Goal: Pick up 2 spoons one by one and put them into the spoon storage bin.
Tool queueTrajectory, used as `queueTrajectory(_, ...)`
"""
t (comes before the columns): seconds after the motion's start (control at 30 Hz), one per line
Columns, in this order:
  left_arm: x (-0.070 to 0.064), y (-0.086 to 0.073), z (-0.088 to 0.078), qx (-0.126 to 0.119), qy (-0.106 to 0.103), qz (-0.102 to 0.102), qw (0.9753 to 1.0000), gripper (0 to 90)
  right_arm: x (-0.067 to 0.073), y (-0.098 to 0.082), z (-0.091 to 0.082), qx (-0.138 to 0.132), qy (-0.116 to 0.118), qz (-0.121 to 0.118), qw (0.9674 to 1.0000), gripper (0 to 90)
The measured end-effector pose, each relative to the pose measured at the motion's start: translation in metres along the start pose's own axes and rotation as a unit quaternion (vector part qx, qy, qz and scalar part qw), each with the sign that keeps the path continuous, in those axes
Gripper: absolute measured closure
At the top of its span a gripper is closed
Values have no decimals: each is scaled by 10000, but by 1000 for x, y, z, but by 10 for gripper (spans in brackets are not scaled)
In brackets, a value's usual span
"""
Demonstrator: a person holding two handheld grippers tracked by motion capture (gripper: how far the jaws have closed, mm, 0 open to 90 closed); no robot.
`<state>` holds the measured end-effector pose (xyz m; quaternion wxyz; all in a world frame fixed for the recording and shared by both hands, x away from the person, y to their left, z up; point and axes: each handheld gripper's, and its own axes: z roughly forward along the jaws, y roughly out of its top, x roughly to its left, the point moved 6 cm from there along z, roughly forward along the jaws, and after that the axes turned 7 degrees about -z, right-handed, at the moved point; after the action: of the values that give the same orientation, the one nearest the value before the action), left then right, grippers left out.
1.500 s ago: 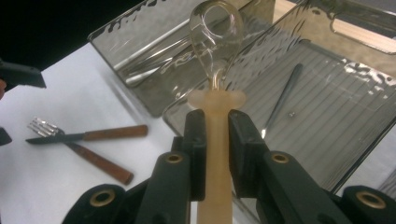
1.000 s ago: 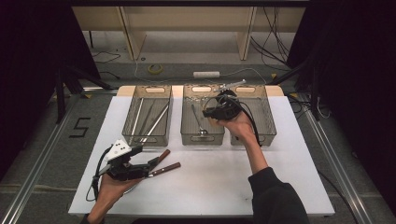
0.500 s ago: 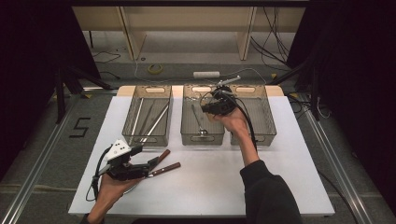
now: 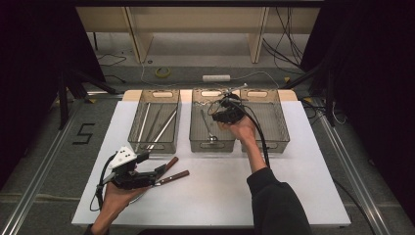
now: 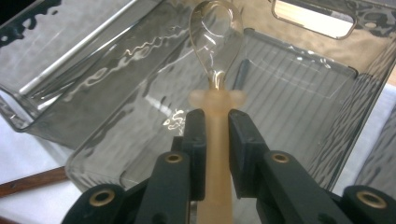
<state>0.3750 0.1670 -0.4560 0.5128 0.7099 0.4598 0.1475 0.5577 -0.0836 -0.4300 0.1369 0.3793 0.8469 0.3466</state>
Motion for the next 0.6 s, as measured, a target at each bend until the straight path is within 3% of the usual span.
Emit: queueTrajectory(0.6, 0, 0, 0, 14, 6, 5, 10000, 203, -5, -12, 11, 209, -145, 44, 9997, 788)
